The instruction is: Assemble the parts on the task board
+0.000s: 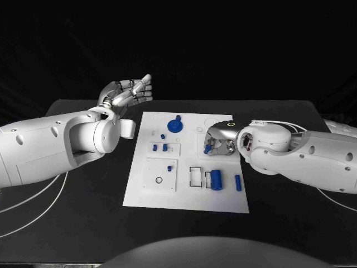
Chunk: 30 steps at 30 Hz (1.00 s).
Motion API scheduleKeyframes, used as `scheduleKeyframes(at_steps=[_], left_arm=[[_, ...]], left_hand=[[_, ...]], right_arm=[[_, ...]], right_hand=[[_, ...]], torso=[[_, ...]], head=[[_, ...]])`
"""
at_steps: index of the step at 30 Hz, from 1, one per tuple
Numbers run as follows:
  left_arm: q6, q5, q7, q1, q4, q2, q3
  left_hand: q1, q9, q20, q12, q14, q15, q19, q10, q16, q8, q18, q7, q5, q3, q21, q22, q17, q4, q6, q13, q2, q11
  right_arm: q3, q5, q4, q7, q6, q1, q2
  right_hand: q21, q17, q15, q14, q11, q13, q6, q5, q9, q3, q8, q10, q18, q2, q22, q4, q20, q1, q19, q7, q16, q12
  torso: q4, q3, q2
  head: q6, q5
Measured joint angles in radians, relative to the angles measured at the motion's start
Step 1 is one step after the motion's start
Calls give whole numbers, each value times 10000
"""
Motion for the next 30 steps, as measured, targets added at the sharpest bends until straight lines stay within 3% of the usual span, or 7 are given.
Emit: scheduleKeyframes(at_steps=[3, 6, 10, 22, 30], left_arm=[[0, 0, 0, 0, 2, 0, 0], [1, 0, -1, 0, 3, 3, 0], [1, 0, -4, 0, 3, 4, 0], [1, 0, -6, 0, 5, -1, 2], [1, 0, -8, 0, 6, -2, 2]], left_hand=[[34, 0, 0, 0, 0, 0, 0, 0, 0, 0, 0, 0, 0, 28, 0, -11, -12, -28, 0, 0, 34, 0], [39, 0, 0, 0, 0, 0, 0, 0, 0, 0, 0, 0, 0, 30, 0, -15, -17, -30, 0, 0, 39, 0], [39, 0, 0, 0, 0, 0, 0, 0, 0, 0, 0, 0, 0, 30, 0, -14, -17, -30, 0, 0, 39, 0], [39, 0, 0, 0, 0, 0, 0, 0, 0, 0, 1, 0, 0, 30, 0, -14, -16, -30, 0, 0, 39, 0], [39, 0, 0, 0, 0, 0, 0, 0, 0, 0, 1, 0, 0, 30, 0, -14, -16, -30, 0, 0, 39, 0]], right_arm=[[-4, 2, 28, -16, -1, -5, -14], [-5, 5, 53, -30, -3, -8, -25], [-5, 8, 88, -39, -23, -10, -41], [-5, 12, 201, -15, -322, -14, -95], [-5, 13, 233, 4, -563, -23, -132]], right_hand=[[0, -1, 5, -5, 152, -11, -153, 0, -58, -42, -138, -152, 0, -67, 0, 42, 0, -57, 0, 153, 0, -19], [0, -1, 152, -5, 289, -11, -376, 0, -103, -56, -241, -368, 0, -164, 0, 57, 7, -48, -1, 268, 0, -19], [0, -1, 347, -21, 414, -11, -636, 0, -123, -127, -273, -597, -1, -197, -1, 62, 189, -59, -1, 417, 0, -19], [0, -2, 435, -37, 451, 5, -599, 0, -87, -137, -267, -560, -1, -197, -2, 52, 328, -59, -2, 457, 0, -19], [0, -2, 434, -36, 341, 13, -247, 0, -23, -137, -113, -297, -1, -116, -3, 52, 328, 22, -1, 318, 0, 20]], torso=[[0, -1, 0], [1, -4, 0], [0, -3, 0], [-1, 1, 0], [-6, -2, -5]], head=[[5, 11], [18, 35], [11, 40], [53, 14], [32, 22]])
